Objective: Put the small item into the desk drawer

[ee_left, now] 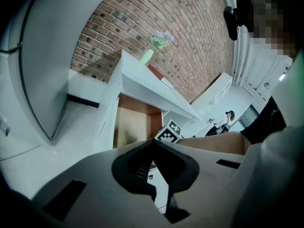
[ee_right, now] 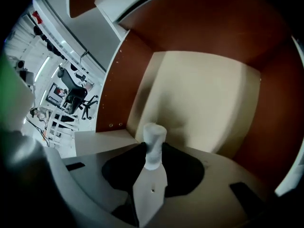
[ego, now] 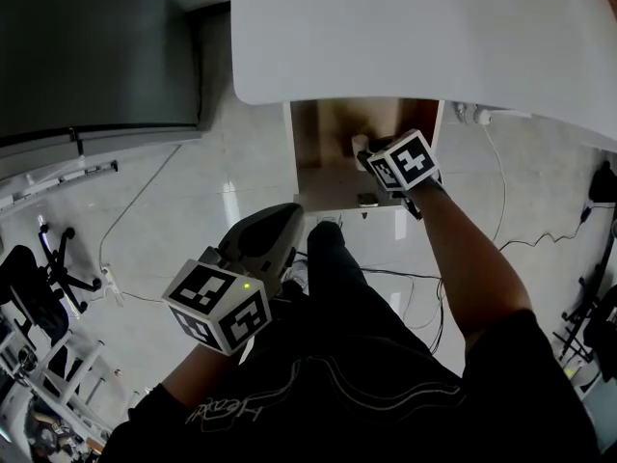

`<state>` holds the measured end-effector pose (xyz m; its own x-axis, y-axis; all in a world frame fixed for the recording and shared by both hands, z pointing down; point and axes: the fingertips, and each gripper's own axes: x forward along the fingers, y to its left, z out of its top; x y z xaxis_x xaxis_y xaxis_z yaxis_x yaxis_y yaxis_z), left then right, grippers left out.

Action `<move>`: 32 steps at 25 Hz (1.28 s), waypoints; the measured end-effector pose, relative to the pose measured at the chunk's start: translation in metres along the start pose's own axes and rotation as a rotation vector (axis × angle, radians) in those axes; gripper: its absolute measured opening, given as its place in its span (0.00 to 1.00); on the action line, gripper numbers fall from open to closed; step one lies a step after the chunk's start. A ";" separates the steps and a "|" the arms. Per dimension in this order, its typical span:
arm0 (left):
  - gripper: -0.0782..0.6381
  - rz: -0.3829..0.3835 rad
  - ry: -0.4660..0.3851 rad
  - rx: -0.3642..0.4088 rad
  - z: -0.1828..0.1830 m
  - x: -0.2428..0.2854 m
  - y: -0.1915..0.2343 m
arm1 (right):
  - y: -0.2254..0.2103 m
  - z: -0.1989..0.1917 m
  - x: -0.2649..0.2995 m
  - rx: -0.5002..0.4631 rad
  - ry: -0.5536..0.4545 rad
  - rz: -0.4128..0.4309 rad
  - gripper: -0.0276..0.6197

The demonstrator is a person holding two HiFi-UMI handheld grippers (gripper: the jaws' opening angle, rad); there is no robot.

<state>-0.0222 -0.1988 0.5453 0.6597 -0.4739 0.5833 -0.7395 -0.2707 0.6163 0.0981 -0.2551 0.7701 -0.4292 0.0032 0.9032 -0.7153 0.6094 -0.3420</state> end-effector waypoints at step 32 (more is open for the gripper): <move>0.14 -0.028 0.000 0.048 0.006 -0.029 -0.024 | 0.025 0.016 -0.097 0.102 -0.209 0.020 0.36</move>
<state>-0.0243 -0.1839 0.5104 0.6803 -0.4652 0.5664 -0.7263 -0.3240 0.6062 0.1130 -0.2531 0.6698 -0.5413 -0.1567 0.8261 -0.7531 0.5272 -0.3935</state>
